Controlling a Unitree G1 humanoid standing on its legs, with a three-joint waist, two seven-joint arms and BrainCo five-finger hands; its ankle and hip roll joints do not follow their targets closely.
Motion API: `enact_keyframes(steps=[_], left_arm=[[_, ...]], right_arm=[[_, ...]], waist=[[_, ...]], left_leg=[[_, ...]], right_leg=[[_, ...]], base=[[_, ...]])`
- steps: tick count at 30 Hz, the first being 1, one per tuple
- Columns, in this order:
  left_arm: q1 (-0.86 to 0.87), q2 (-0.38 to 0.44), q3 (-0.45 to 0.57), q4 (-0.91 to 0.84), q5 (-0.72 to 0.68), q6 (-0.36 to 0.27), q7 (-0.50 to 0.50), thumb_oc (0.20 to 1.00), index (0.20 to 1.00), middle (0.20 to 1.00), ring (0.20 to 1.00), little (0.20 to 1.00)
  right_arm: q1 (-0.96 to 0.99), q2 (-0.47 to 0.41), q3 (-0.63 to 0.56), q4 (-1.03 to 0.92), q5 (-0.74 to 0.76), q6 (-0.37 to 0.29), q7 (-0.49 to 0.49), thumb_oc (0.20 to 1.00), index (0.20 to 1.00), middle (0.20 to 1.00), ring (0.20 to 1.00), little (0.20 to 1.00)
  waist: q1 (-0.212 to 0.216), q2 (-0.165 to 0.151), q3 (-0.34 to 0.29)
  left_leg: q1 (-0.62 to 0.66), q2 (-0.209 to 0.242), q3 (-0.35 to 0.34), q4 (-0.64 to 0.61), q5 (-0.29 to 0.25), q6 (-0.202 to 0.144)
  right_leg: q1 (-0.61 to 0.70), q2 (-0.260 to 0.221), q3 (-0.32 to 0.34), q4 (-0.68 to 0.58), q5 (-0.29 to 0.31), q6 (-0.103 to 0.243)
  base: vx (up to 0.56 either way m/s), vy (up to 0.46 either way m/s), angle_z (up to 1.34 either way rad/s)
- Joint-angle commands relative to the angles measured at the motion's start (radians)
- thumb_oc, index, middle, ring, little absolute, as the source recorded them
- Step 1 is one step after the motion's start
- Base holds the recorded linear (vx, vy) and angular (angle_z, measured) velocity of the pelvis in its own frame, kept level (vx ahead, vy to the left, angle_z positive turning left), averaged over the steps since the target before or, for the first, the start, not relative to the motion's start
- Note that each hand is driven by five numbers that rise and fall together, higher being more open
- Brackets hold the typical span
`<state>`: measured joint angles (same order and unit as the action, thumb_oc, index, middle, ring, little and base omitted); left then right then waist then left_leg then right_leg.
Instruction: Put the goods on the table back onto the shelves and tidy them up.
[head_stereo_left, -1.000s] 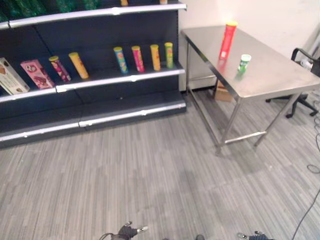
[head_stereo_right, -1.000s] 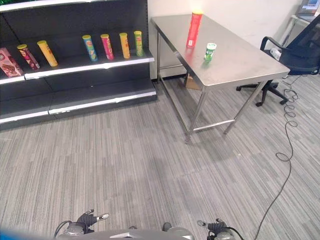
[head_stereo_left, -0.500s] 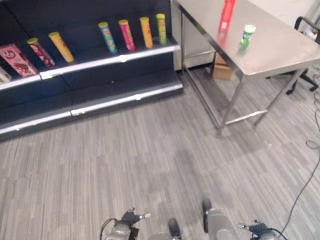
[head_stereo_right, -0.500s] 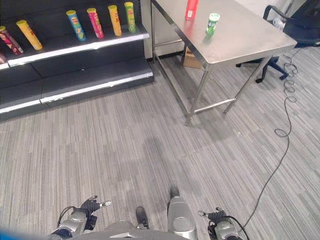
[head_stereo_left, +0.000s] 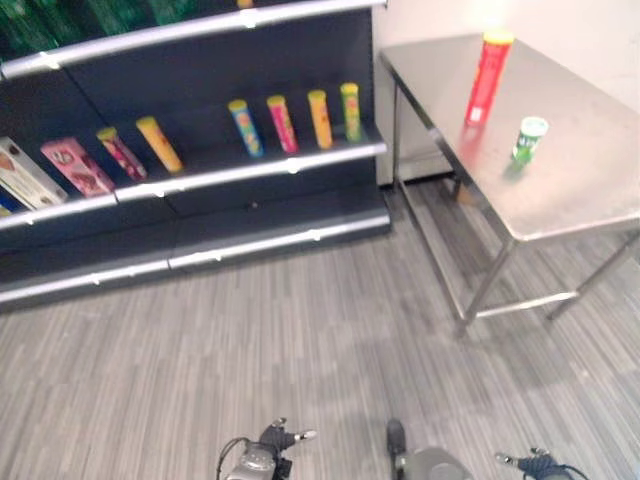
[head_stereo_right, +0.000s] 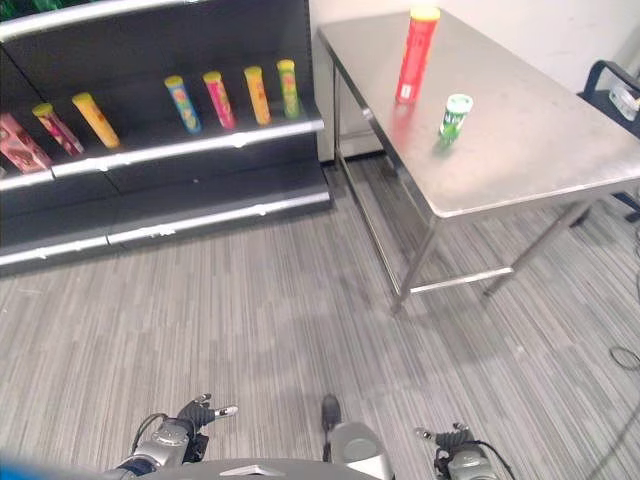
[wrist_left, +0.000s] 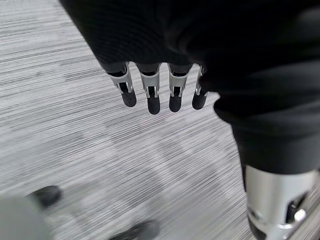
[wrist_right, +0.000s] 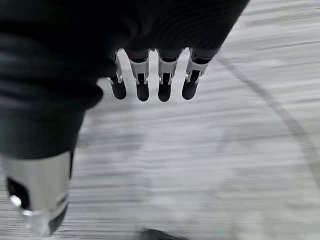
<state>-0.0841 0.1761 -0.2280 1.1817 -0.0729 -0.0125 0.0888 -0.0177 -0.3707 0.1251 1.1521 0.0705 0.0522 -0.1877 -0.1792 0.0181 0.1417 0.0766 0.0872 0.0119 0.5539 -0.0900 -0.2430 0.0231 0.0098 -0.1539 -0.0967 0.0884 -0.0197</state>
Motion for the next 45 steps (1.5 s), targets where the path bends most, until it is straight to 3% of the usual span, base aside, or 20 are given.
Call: enact_keyframes(steps=[1, 4, 7, 9, 10, 13, 17, 22, 23, 24, 26, 29, 30, 31, 34, 35, 37, 41, 45], left_arm=[[-0.051, 0.046, -0.026, -0.031, -0.003, -0.010, 0.003, 1.000, 1.000, 1.000, 1.000, 1.000], [-0.044, 0.045, -0.023, -0.036, -0.018, -0.012, 0.002, 1.000, 1.000, 1.000, 1.000, 1.000], [-0.024, 0.040, -0.020, -0.025, -0.013, -0.014, 0.006, 1.000, 1.000, 1.000, 1.000, 1.000], [-0.018, 0.037, -0.024, -0.016, -0.010, -0.013, 0.006, 1.000, 1.000, 1.000, 1.000, 1.000], [-0.016, 0.035, -0.023, -0.004, -0.013, -0.013, 0.009, 1.000, 1.000, 1.000, 1.000, 1.000], [-0.014, 0.028, -0.021, 0.021, -0.014, -0.010, 0.019, 1.000, 1.000, 1.000, 1.000, 1.000], [0.013, 0.027, 0.004, 0.037, -0.015, -0.013, 0.013, 1.000, 1.000, 1.000, 1.000, 1.000], [0.021, 0.051, 0.011, 0.039, 0.001, -0.011, 0.016, 1.000, 1.000, 1.000, 1.000, 1.000], [0.010, 0.061, 0.015, 0.034, 0.000, -0.010, 0.015, 1.000, 1.000, 1.000, 1.000, 1.000], [0.010, 0.061, 0.015, 0.034, 0.000, -0.010, 0.015, 1.000, 1.000, 1.000, 1.000, 1.000], [0.001, 0.075, 0.006, 0.019, 0.007, -0.009, 0.016, 1.000, 1.000, 1.000, 1.000, 1.000], [-0.006, 0.081, -0.001, 0.018, 0.011, -0.011, 0.020, 1.000, 1.000, 1.000, 1.000, 1.000], [-0.013, 0.084, -0.003, 0.016, 0.012, -0.013, 0.022, 1.000, 1.000, 1.000, 1.000, 1.000], [-0.028, 0.088, -0.012, 0.011, 0.011, -0.016, 0.025, 1.000, 1.000, 1.000, 1.000, 1.000], [-0.030, 0.089, -0.014, 0.008, 0.012, -0.017, 0.025, 1.000, 1.000, 1.000, 1.000, 1.000], [-0.038, 0.092, -0.025, 0.004, 0.024, -0.016, 0.029, 1.000, 1.000, 1.000, 1.000, 1.000], [-0.037, 0.086, -0.029, 0.003, 0.038, -0.017, 0.024, 1.000, 1.000, 1.000, 1.000, 1.000], [-0.030, 0.069, -0.035, 0.026, 0.060, -0.017, 0.023, 1.000, 1.000, 1.000, 1.000, 1.000], [-0.020, 0.063, -0.040, 0.040, 0.075, -0.011, 0.022, 1.000, 1.000, 1.000, 1.000, 1.000]], right_arm=[[-0.017, 0.001, 0.016, 0.017, 0.027, -0.002, -0.008, 1.000, 1.000, 1.000, 1.000, 1.000], [-0.024, 0.004, 0.034, 0.022, 0.028, 0.005, -0.005, 1.000, 1.000, 1.000, 1.000, 1.000], [-0.030, 0.010, 0.056, 0.030, 0.014, 0.004, -0.006, 1.000, 1.000, 1.000, 1.000, 1.000], [-0.037, 0.013, 0.065, 0.033, 0.008, 0.003, -0.006, 1.000, 1.000, 1.000, 1.000, 1.000], [-0.042, 0.012, 0.071, 0.036, 0.003, 0.002, -0.007, 1.000, 1.000, 1.000, 1.000, 1.000], [-0.047, 0.014, 0.074, 0.057, -0.010, 0.002, -0.015, 1.000, 1.000, 1.000, 1.000, 1.000], [-0.042, 0.029, 0.084, 0.079, -0.052, 0.007, 0.003, 1.000, 1.000, 1.000, 1.000, 1.000], [-0.048, 0.044, 0.092, 0.084, -0.083, 0.013, 0.031, 1.000, 1.000, 1.000, 1.000, 1.000], [-0.056, 0.042, 0.089, 0.078, -0.084, 0.014, 0.037, 1.000, 1.000, 1.000, 1.000, 1.000], [-0.056, 0.042, 0.088, 0.078, -0.084, 0.014, 0.037, 1.000, 1.000, 1.000, 1.000, 1.000], [-0.055, 0.043, 0.066, 0.068, -0.064, 0.013, 0.034, 1.000, 1.000, 1.000, 1.000, 1.000], [-0.047, 0.049, 0.059, 0.069, -0.059, 0.011, 0.029, 1.000, 1.000, 1.000, 1.000, 1.000], [-0.048, 0.050, 0.060, 0.070, -0.058, 0.011, 0.026, 1.000, 1.000, 1.000, 1.000, 1.000], [-0.053, 0.049, 0.066, 0.079, -0.061, 0.015, 0.025, 1.000, 1.000, 1.000, 1.000, 1.000], [-0.055, 0.048, 0.067, 0.080, -0.060, 0.017, 0.024, 1.000, 1.000, 1.000, 1.000, 1.000], [-0.052, 0.047, 0.070, 0.085, -0.049, 0.017, 0.019, 1.000, 1.000, 1.000, 1.000, 1.000], [-0.042, 0.050, 0.069, 0.088, -0.047, 0.021, 0.022, 1.000, 1.000, 1.000, 1.000, 1.000], [-0.025, 0.051, 0.076, 0.106, -0.058, 0.020, 0.024, 1.000, 1.000, 1.000, 1.000, 1.000], [-0.016, 0.045, 0.067, 0.118, -0.052, 0.021, 0.022, 1.000, 1.000, 1.000, 1.000, 1.000]], waist=[[-0.019, -0.035, 0.063], [0.017, -0.049, 0.078], [0.059, -0.045, 0.095], [0.078, -0.020, 0.095], [0.086, -0.005, 0.099], [0.096, -0.011, 0.111], [0.126, 0.009, 0.066], [0.150, -0.016, 0.017], [0.148, -0.016, 0.026], [0.150, -0.017, 0.026], [0.132, -0.010, 0.042], [0.120, -0.007, 0.046], [0.113, -0.007, 0.048], [0.099, 0.001, 0.051], [0.093, 0.001, 0.055], [0.070, -0.008, 0.062], [0.066, -0.018, 0.062], [0.066, -0.028, 0.030], [0.060, -0.033, 0.021]], left_leg=[[-0.006, -0.120, 0.070, 0.072, 0.123, 0.043], [-0.124, -0.089, 0.125, 0.101, 0.078, 0.104], [-0.203, -0.040, 0.136, -0.101, 0.024, 0.149], [-0.213, 0.001, 0.095, -0.351, 0.090, 0.147], [-0.219, 0.031, 0.061, -0.463, 0.168, 0.130], [-0.263, 0.076, 0.046, -0.618, 0.230, 0.095], [-0.226, 0.068, 0.035, -0.627, 0.269, 0.073], [-0.183, 0.019, 0.088, -0.614, 0.224, 0.116], [-0.151, -0.004, 0.115, -0.605, 0.184, 0.155], [-0.151, -0.005, 0.117, -0.604, 0.183, 0.156], [-0.098, -0.028, 0.144, -0.614, 0.148, 0.187], [-0.067, -0.037, 0.159, -0.628, 0.124, 0.193], [-0.057, -0.038, 0.160, -0.631, 0.112, 0.192], [-0.049, -0.034, 0.161, -0.634, 0.100, 0.186], [-0.045, -0.036, 0.155, -0.632, 0.094, 0.185], [-0.036, -0.047, 0.143, -0.630, 0.084, 0.182], [-0.025, -0.053, 0.141, -0.630, 0.081, 0.182], [-0.012, -0.046, 0.139, -0.630, 0.074, 0.170], [0.003, -0.035, 0.137, -0.632, 0.071, 0.163]], right_leg=[[-0.028, -0.056, 0.035, 0.041, -0.105, 0.084], [0.029, -0.063, 0.060, 0.031, -0.141, 0.075], [0.086, -0.060, 0.090, 0.031, -0.180, 0.084], [0.108, -0.047, 0.105, 0.036, -0.206, 0.088], [0.127, -0.035, 0.118, 0.039, -0.224, 0.087], [0.186, -0.045, 0.155, 0.042, -0.265, 0.090], [0.246, -0.051, 0.206, 0.025, -0.292, 0.108], [0.198, -0.123, 0.213, 0.177, -0.313, 0.163], [0.125, -0.151, 0.206, 0.334, -0.273, 0.195], [0.122, -0.152, 0.208, 0.338, -0.276, 0.196], [0.021, -0.190, 0.179, 0.531, -0.169, 0.205], [-0.034, -0.222, 0.126, 0.572, -0.141, 0.198], [-0.050, -0.225, 0.095, 0.538, -0.159, 0.190], [-0.087, -0.201, 0.053, 0.423, -0.201, 0.180], [-0.083, -0.193, 0.047, 0.366, -0.199, 0.184], [-0.080, -0.157, 0.101, 0.225, -0.192, 0.183], [-0.057, -0.141, 0.163, 0.164, -0.176, 0.189], [0.014, -0.133, 0.153, 0.051, -0.152, 0.177], [0.051, -0.126, 0.145, 0.029, -0.153, 0.170]], base=[[0.22, -0.192, -0.16], [0.26, -0.141, -0.15], [0.32, -0.009, -0.31], [0.36, 0.089, -0.34], [0.39, 0.098, -0.56], [0.33, 0.063, -0.55], [0.48, 0.127, -0.71], [0.32, 0.151, -0.52], [0.22, 0.158, -0.45], [0.17, 0.157, -0.51], [0.13, 0.150, -0.24], [0.11, 0.097, -0.01], [0.15, 0.024, -0.05], [0.11, -0.012, -0.06], [0.07, -0.042, -0.02], [0.09, -0.047, 0.20], [0.09, -0.048, 0.39], [0.10, -0.088, 0.17], [0.07, -0.075, 0.05]])
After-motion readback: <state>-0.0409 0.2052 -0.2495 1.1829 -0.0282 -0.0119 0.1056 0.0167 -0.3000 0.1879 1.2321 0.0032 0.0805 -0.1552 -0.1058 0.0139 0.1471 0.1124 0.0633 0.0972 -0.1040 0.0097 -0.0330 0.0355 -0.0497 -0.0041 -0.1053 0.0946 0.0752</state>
